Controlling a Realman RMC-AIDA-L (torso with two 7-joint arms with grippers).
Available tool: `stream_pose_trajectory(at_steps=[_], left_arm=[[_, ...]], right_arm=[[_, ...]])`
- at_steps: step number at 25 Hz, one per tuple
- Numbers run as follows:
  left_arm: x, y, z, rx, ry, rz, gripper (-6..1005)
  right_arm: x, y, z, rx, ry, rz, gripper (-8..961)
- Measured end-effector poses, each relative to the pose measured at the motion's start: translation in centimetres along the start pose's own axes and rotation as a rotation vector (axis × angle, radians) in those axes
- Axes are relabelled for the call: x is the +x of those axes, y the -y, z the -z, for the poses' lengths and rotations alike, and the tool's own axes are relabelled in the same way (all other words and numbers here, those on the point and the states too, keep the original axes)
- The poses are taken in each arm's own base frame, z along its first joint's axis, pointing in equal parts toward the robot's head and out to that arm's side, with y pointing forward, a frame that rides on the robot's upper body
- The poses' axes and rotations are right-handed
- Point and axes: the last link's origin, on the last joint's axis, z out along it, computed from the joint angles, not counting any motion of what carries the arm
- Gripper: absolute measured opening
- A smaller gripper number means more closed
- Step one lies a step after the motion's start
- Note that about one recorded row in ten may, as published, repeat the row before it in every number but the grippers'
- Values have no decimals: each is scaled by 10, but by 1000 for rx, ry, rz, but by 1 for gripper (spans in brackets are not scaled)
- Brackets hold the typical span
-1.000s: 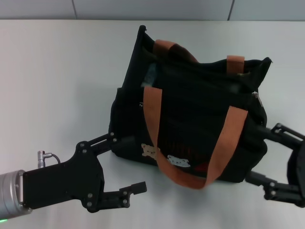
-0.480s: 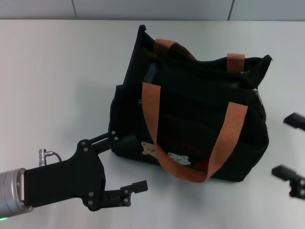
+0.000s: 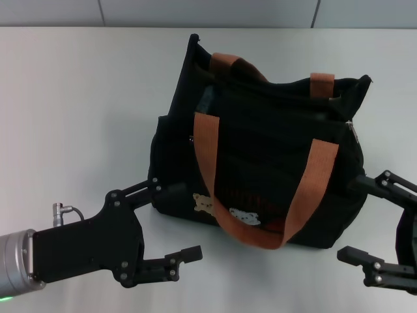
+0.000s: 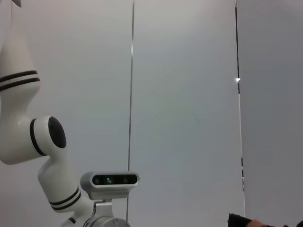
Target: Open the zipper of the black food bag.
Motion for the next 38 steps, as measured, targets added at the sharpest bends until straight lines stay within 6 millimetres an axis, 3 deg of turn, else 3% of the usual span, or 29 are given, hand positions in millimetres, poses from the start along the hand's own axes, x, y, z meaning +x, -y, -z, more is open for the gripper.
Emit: stream_pose_trajectory(at_steps=[38], left_arm=[[-1, -2, -2, 1, -10, 1, 829]], right_arm=[[2, 2, 0, 21, -11, 0, 841]])
